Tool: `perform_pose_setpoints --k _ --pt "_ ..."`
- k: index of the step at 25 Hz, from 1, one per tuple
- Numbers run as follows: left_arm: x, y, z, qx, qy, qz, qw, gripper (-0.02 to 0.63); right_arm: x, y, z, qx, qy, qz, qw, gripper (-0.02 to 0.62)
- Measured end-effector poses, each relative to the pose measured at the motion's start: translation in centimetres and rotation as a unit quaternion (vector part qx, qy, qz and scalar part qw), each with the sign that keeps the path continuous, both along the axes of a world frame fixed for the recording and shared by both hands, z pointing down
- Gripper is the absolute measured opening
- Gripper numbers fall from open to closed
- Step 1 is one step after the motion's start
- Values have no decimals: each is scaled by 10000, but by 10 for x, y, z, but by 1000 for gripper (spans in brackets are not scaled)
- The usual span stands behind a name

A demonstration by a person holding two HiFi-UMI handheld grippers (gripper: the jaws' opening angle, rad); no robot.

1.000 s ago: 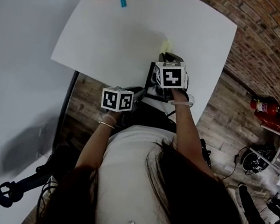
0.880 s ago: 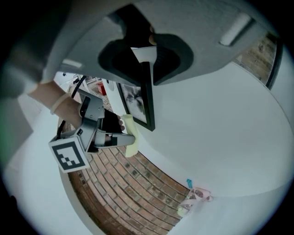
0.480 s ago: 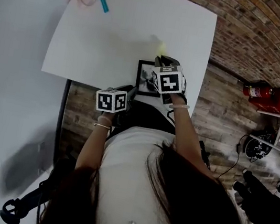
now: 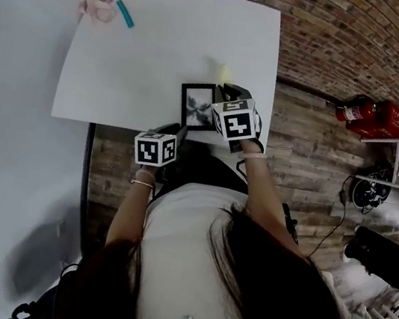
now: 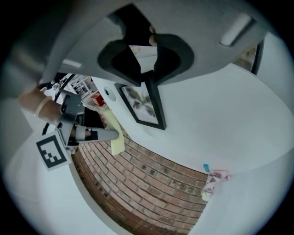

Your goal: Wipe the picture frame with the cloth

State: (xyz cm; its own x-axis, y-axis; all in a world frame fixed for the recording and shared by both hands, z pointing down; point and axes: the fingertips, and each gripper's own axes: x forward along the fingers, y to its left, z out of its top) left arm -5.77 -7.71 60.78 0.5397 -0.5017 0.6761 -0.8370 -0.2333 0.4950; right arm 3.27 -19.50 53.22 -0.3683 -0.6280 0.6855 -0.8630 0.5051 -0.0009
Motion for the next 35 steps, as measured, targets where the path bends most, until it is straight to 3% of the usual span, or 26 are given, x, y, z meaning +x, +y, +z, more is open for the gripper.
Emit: perform_pose_setpoints --k 8,14,20,27,35 --pt "-12 6 -26 581 -264 -90 9979 84 12 31 -20 354 -119 162 9992 36" --pt "-30 9 -55 1153 -414 -228 9922 55 7 59 -30 570 -260 264 9977 35" --pt "-39 25 -85 1590 -572 -92 9856 46 -2 90 -53 953 -512 350 9935 35" --pt "-42 39 -126 2298 -744 95 9703 28 -15 119 -80 1444 -766 392 9858 35" --pt "-46 36 -182 3072 -698 -83 9490 15 -19 127 -117 1944 -1026 437 9746 35"
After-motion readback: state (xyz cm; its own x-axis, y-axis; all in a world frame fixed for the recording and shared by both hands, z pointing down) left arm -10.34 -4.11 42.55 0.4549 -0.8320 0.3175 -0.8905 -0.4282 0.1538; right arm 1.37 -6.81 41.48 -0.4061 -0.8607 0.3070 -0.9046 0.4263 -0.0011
